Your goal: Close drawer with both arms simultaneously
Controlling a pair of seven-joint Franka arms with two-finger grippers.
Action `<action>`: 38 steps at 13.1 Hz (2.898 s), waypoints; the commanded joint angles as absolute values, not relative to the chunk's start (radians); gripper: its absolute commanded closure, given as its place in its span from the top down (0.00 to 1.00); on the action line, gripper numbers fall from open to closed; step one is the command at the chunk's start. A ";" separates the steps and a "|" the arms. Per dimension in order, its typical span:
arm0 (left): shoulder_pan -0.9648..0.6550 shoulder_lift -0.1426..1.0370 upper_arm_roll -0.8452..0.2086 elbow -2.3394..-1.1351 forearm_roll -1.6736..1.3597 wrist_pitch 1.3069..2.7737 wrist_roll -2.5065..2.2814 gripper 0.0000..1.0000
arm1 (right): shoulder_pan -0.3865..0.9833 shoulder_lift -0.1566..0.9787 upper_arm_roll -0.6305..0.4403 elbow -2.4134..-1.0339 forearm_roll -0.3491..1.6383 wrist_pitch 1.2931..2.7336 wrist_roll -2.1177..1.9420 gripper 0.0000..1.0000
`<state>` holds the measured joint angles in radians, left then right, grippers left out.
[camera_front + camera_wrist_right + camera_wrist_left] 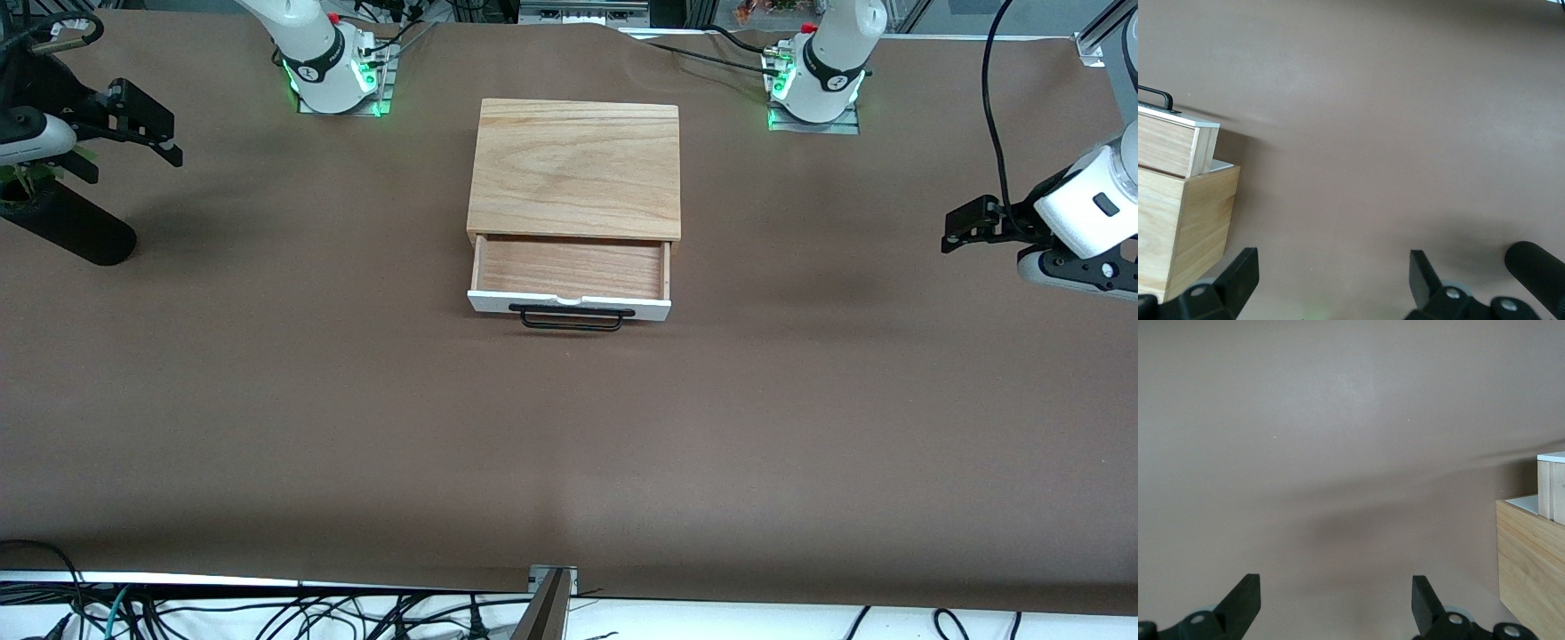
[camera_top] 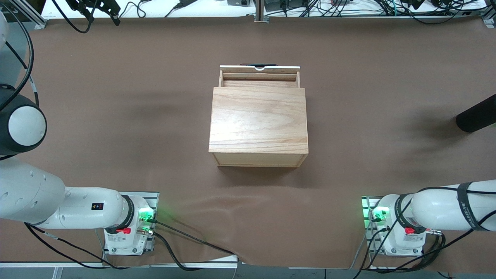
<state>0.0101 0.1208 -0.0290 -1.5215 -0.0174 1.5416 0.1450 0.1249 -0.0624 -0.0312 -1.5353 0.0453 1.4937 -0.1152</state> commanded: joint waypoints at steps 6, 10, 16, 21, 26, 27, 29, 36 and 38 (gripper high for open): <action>-0.024 0.146 -0.040 -1.526 -0.179 1.511 0.158 1.00 | 0.208 0.069 -0.026 -1.540 0.076 1.482 -0.118 1.00; -0.095 0.311 -0.046 -1.525 -0.335 1.647 0.153 1.00 | 0.225 0.225 -0.026 -1.529 0.374 1.610 -0.106 1.00; -0.277 0.515 -0.046 -1.520 -0.522 2.003 0.144 1.00 | 0.359 0.477 -0.026 -1.529 0.622 1.879 -0.086 1.00; -0.345 0.620 -0.046 -1.519 -0.760 2.101 0.158 1.00 | 0.419 0.563 -0.026 -1.522 0.666 2.006 -0.049 1.00; -0.370 0.647 -0.046 -1.535 -0.787 2.123 0.160 1.00 | 0.482 0.607 -0.025 -1.519 0.669 2.114 -0.048 1.00; -0.373 0.649 -0.046 -1.539 -0.787 2.097 0.158 1.00 | 0.483 0.609 -0.025 -1.522 0.669 2.108 -0.046 1.00; -0.373 0.649 -0.046 -1.539 -0.787 2.059 0.160 1.00 | 0.483 0.607 -0.025 -1.545 0.669 2.108 -0.052 1.00; -0.380 0.661 -0.046 -1.537 -0.785 1.933 0.163 1.00 | 0.494 0.598 0.001 -1.605 0.676 2.106 -0.046 1.00; -0.380 0.661 -0.046 -1.537 -0.785 1.901 0.161 1.00 | 0.494 0.583 0.011 -1.634 0.676 2.099 -0.046 1.00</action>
